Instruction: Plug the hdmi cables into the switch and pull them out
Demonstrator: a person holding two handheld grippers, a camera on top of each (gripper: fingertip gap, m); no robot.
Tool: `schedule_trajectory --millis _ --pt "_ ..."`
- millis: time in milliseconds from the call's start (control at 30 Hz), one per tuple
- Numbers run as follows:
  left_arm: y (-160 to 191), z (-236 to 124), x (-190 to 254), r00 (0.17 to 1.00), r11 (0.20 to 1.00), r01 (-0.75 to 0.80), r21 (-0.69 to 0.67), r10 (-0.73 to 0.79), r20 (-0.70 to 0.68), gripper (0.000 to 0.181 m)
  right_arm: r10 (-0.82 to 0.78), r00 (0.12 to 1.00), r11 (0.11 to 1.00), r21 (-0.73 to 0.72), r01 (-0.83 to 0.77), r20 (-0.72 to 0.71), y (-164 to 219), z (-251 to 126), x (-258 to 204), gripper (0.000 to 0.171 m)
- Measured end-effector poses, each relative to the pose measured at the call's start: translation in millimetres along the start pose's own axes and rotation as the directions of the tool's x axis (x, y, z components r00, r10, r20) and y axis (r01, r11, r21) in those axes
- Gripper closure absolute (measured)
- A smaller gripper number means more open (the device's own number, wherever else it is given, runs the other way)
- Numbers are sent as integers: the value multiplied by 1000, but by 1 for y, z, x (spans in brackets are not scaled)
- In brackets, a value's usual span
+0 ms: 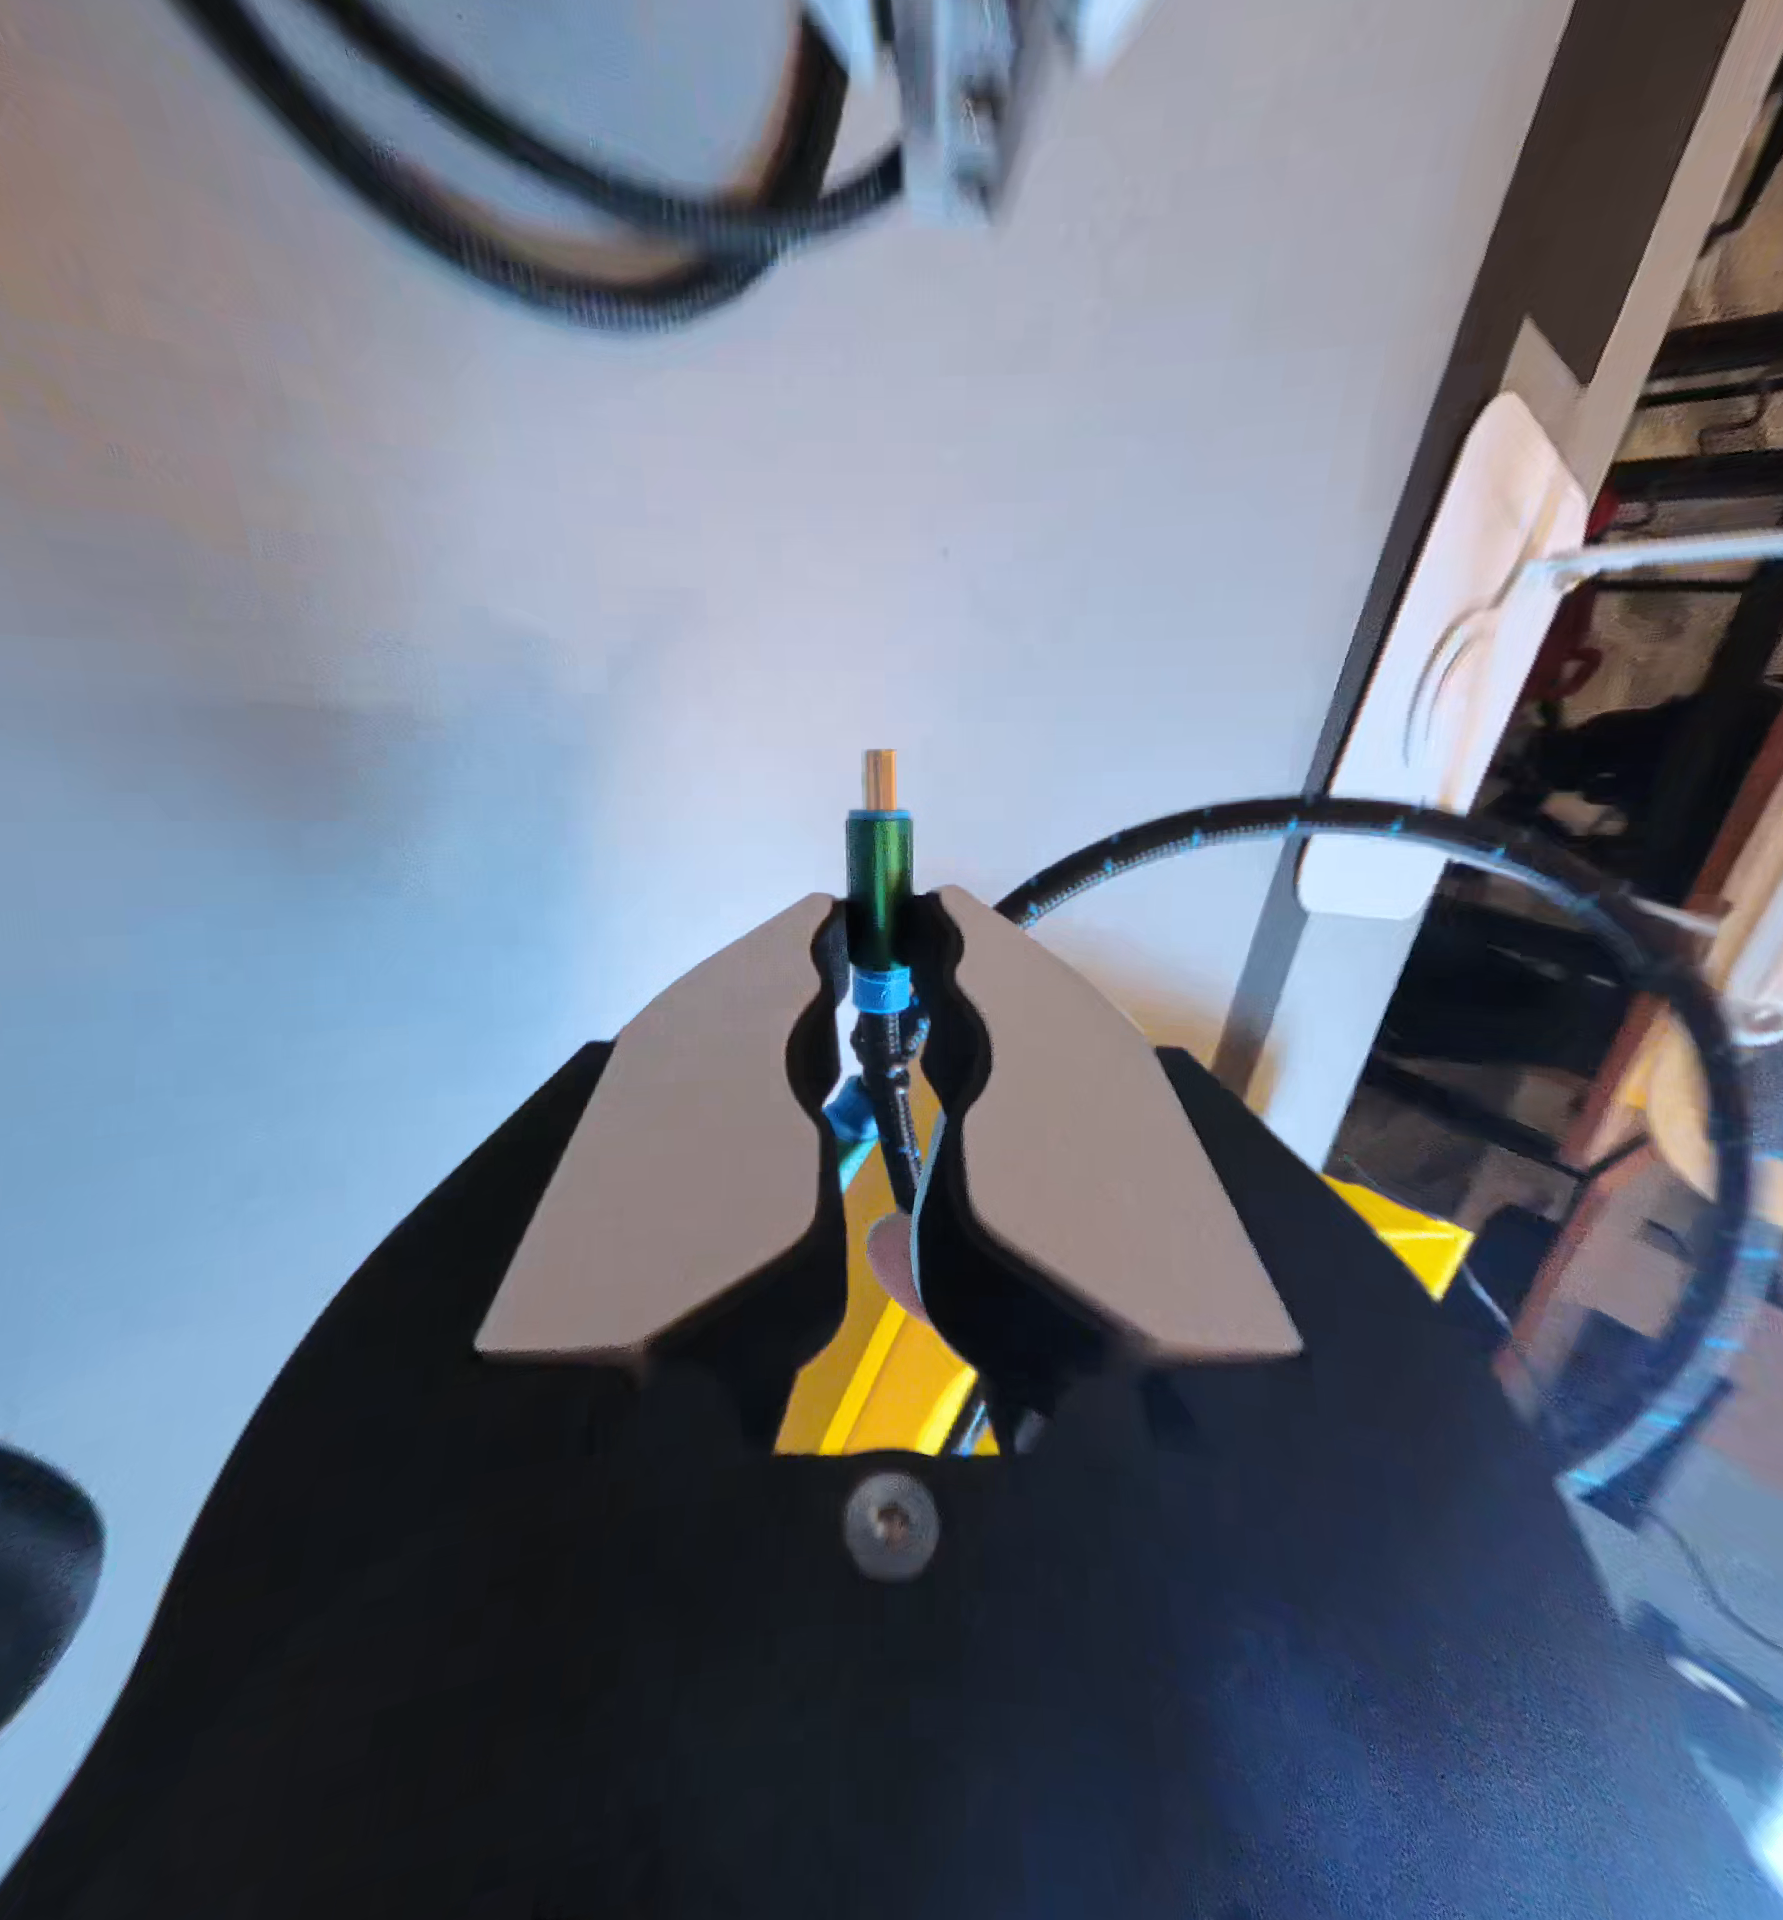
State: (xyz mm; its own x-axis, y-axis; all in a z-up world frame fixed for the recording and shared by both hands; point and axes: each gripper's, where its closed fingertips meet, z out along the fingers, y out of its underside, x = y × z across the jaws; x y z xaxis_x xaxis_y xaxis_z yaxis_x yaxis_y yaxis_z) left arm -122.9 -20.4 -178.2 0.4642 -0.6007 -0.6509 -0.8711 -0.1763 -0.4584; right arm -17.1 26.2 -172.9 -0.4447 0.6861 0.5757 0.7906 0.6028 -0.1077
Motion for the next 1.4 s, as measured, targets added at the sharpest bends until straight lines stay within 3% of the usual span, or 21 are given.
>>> schedule_trajectory --millis 100,267,400,500,600,667,733,867,1067,1267,1333,1400 --pt "25 -6 -8 999 999 51 8 -51 0 156 9 1000 994 105 -6 -29 -1 -32 5 159" --pt "3 -21 -19 997 993 68 95 -70 14 157 75 993 994 89 -67 -90 20 -57 32 159" --pt "4 -29 -25 992 981 123 153 -126 9 156 228 964 973 66 -220 -139 71 -72 71 159" --pt "-3 -37 -32 987 965 154 210 -158 2 156 394 911 918 8 -396 -123 130 -60 100 159" --pt "-8 -39 -30 990 967 134 218 -140 12 156 539 841 836 -94 -541 -51 176 -23 101 159" --pt "-11 -38 -25 991 965 132 229 -134 -6 156 615 789 781 -128 -611 -9 195 4 95 159" --pt "-15 -39 -23 987 952 158 262 -154 -34 157 660 752 749 -90 -656 14 197 18 92 145" --pt "-19 -43 -23 977 923 214 318 -196 -90 157 684 727 703 208 -680 61 148 -9 107 136" --pt "-43 -58 -18 958 845 278 456 -211 -193 157 480 859 662 571 -487 176 22 -67 67 132" --pt "-83 -90 -6 924 698 360 619 -174 -340 158 306 930 582 733 -352 204 -81 -73 10 127" --pt "-91 -94 -1 924 688 353 634 -153 -350 158 253 940 543 771 -332 227 -106 -80 1 133" --pt "-97 -98 1 927 673 346 653 -139 -348 157 179 965 573 777 -260 191 -117 -85 -4 150"
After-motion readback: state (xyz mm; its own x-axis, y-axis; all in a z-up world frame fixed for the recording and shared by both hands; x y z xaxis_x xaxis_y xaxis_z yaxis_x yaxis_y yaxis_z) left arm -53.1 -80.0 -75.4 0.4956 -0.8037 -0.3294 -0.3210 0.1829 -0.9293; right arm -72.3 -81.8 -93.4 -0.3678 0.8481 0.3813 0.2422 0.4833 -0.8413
